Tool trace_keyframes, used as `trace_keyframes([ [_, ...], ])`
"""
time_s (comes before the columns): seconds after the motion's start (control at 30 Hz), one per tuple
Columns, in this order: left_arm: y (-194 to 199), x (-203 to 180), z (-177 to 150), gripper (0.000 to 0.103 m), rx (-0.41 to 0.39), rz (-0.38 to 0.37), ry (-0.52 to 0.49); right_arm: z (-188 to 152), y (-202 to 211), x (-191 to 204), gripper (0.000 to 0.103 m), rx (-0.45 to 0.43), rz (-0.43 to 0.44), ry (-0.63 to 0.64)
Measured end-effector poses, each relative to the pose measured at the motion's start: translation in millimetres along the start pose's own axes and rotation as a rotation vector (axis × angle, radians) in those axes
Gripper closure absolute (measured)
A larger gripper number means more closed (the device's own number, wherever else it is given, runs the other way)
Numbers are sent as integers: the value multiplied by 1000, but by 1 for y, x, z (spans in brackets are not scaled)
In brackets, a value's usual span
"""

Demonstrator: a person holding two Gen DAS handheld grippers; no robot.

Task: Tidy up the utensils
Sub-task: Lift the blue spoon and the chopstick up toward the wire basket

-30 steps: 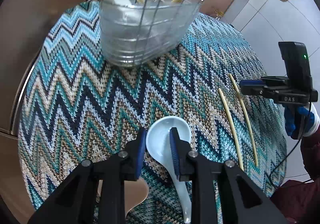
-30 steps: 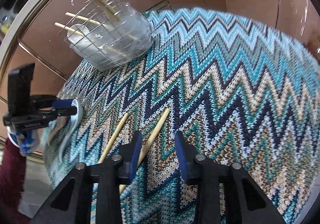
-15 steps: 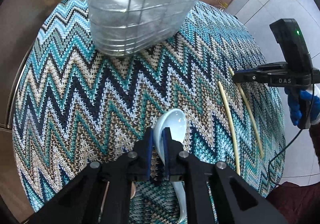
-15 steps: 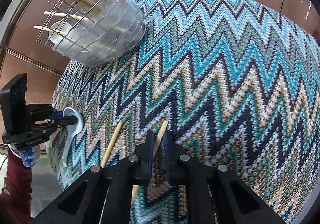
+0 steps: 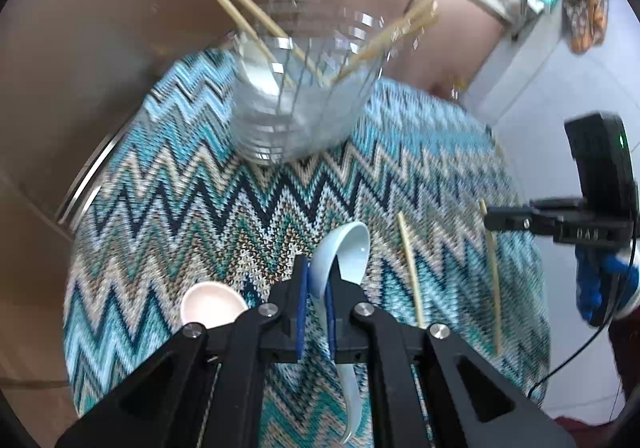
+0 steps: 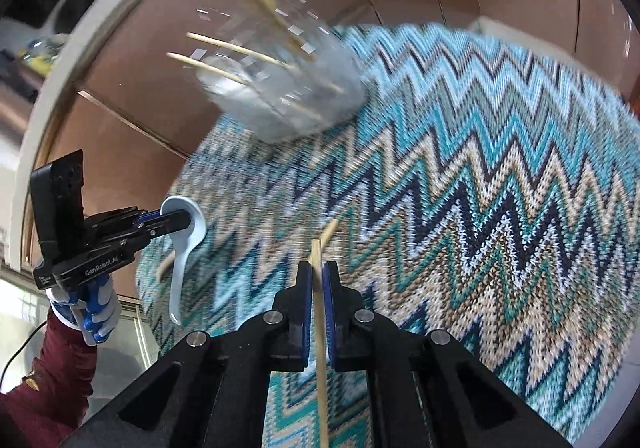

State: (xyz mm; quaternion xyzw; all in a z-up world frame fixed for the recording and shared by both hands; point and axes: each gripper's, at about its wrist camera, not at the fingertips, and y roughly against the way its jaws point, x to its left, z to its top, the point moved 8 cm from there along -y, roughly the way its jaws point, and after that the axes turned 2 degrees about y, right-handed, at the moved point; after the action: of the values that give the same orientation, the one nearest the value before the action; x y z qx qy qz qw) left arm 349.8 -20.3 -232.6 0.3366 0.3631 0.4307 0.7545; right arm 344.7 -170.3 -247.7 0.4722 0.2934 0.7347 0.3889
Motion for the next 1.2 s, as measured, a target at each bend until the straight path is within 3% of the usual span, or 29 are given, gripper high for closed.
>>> trace_keyframes([
  [0.3, 93, -16, -12, 96, -215, 63, 25, -15, 64, 60, 97, -195, -1, 114],
  [0.6, 166, -35, 24, 96, -413, 103, 56, 4, 127, 99, 97, -375, 1, 213],
  [0.93, 171, -42, 122, 96, -610, 133, 118, 95, 184, 121, 97, -618, -15, 311],
  [1.2, 141, -36, 202, 96, -812, 187, 199, 163, 178, 112, 97, -739, -79, 351],
])
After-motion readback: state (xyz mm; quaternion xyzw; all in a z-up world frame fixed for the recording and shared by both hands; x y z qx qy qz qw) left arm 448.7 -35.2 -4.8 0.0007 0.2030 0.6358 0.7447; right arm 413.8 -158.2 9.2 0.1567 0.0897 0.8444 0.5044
